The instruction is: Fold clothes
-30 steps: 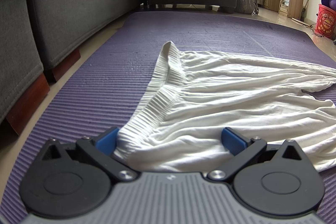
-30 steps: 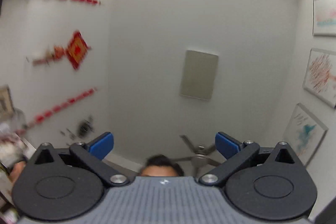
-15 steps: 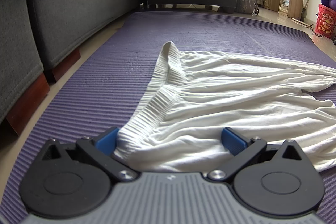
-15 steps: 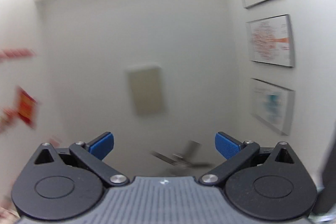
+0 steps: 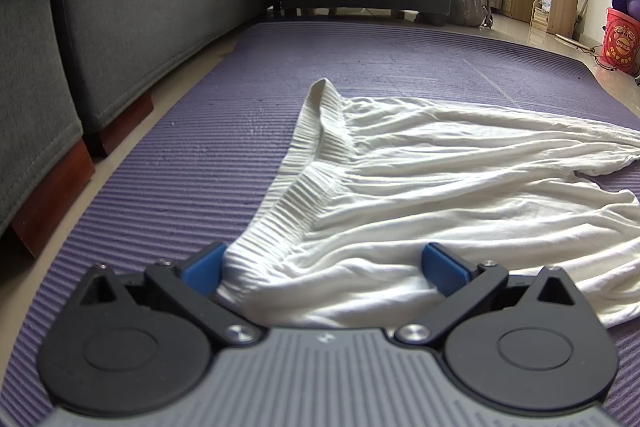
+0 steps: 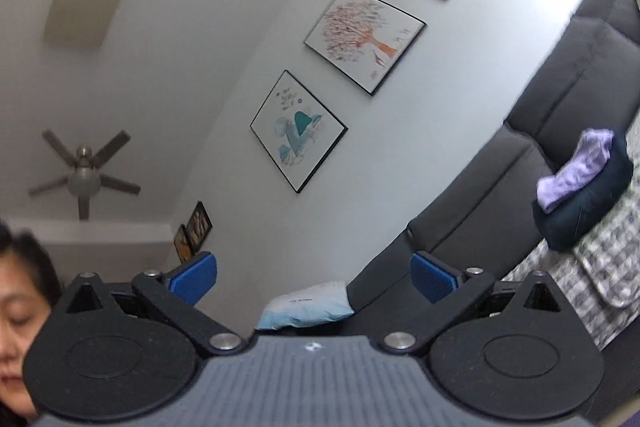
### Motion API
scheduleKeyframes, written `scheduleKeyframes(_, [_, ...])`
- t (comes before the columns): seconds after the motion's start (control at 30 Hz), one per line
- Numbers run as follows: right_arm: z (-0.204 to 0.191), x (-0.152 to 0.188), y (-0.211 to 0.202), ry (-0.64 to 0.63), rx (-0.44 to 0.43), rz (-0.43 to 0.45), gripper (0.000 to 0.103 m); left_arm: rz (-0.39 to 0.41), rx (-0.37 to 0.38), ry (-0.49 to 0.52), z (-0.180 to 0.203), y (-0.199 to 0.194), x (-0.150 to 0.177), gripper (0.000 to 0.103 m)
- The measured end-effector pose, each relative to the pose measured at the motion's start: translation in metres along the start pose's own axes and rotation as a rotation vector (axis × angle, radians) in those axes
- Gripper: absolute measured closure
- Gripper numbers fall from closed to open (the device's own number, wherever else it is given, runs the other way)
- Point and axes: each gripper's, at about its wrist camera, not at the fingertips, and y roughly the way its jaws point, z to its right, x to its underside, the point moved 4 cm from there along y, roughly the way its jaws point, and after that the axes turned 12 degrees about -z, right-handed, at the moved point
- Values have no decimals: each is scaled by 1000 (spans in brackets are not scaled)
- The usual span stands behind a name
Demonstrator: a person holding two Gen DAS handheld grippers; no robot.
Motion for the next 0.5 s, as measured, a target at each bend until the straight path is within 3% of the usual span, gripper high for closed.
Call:
scheduleKeyframes(0.07, [-3,9,-17,40,-31,-27,0,0,0,0,0,0,0,0])
scheduleKeyframes(0.13, [6,19,-30,83,5,-47,0,0,0,0,0,0,0,0])
scheduleKeyframes(0.2, [18,46,-44,150,183,-69,0,0,0,0,0,0,0,0])
scheduleKeyframes(0.27, [14,55,-51,178,302,-88,0,0,0,-1,-1,0,0,0])
scheduleKeyframes(0.43, [-57,99,-70,87,660,-84,0,0,0,-1,0,0,0,0])
scheduleKeyframes(0.5, [-100,114,-80,47,880,-28,0,0,-1,-1,0,0,0,0])
